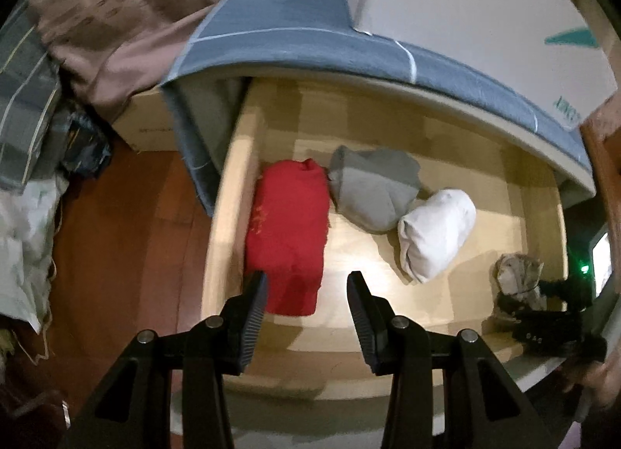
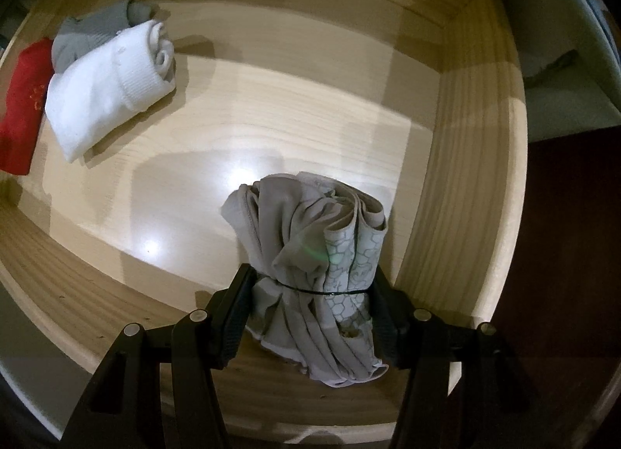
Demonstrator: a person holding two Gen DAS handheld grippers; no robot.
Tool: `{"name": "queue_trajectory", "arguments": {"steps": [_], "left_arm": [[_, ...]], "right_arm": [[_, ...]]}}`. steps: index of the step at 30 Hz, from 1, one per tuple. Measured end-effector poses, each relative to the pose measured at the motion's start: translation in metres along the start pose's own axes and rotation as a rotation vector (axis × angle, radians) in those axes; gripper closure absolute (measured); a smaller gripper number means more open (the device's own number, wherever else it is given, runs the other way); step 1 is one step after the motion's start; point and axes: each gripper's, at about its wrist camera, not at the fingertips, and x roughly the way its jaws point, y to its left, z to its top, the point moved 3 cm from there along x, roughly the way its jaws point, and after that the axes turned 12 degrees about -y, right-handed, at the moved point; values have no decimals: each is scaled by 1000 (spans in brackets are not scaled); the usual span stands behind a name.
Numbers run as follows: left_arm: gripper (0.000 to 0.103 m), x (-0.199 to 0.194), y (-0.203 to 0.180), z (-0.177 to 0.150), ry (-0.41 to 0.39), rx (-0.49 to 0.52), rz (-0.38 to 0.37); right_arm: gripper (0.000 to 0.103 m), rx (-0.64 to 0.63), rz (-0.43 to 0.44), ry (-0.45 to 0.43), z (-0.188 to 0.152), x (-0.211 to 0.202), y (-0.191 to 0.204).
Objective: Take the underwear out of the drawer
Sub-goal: 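Lower left tool and grasp red underwear while right holds taupe underwear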
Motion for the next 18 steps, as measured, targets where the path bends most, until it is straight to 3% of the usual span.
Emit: {"name": "queue_trajectory", "arguments": {"steps": [9,18], "left_arm": [[60,45,-14,22,103,33,1],[60,69,-20,35,96,55,46]], "right_arm": [[49,5,5,-12,-1,-3,-13],[49,6,7,-14,-1,-1,-14]]}}
